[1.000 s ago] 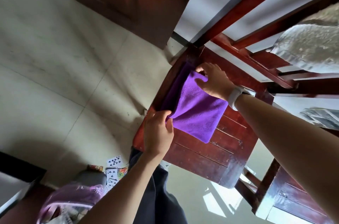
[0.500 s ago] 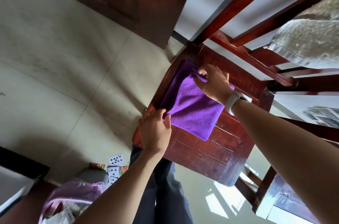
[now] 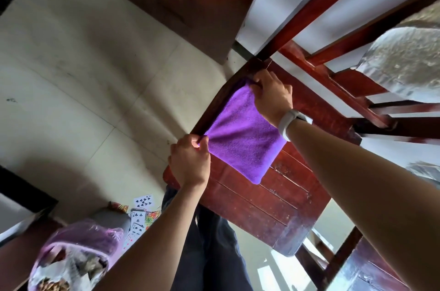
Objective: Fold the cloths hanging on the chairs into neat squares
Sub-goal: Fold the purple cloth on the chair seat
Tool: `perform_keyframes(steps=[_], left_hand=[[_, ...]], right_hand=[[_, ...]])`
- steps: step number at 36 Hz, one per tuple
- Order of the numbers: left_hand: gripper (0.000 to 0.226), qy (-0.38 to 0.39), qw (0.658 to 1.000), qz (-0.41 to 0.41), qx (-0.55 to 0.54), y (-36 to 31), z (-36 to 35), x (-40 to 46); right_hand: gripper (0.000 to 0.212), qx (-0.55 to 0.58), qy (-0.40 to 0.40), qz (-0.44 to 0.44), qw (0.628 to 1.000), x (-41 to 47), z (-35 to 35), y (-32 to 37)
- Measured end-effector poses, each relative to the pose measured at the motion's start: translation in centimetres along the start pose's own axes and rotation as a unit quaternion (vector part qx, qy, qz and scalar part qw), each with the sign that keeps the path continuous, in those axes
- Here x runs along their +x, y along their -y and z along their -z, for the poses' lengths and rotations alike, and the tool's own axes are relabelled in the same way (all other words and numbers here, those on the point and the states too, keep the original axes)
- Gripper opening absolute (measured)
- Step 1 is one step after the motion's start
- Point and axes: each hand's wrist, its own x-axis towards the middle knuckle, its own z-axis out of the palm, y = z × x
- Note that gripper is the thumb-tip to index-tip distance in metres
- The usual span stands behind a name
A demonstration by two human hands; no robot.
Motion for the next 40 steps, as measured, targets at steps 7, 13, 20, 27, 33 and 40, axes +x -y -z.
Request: perform_keyframes(steps=[7,13,20,27,33,40], left_hand=[[0.026,-0.025,0.996,-0.065,0.046,0.1,0.7,0.3],[0.047,0.027,0.9,-0.409,0.148,-1.0,1.1,-0.1],[0.06,0.117,0.843,-0.452,0.268,-1.2,-1.8,2.0],[0.068,0.123,0.842,-0.431,0.3,-0.9,-3.0,2.2],[0.061,0.1,0.822,-0.491,0.269,-3.9,-1.6,3.4],[0.062,0.154,0.762,-0.543,0.317,-9.6,-3.5,7.4]], right_hand=[[0.027,-0.033,-0.051,-0.019,0.998,0.8,0.7,-0.6],[0.042,-0.086,-0.121,0.173,0.974,-4.9,0.5,-1.1],[0.051,-0.233,-0.008,0.143,0.962,-7.8,-3.4,-4.9],[0.054,-0.227,0.006,0.143,0.963,-7.3,-4.0,-6.3],[0.049,-0.126,-0.061,0.117,0.983,-9.5,-2.8,-6.0],[0.06,0.192,-0.068,-0.372,0.906,-15.8,-4.4,-3.5]])
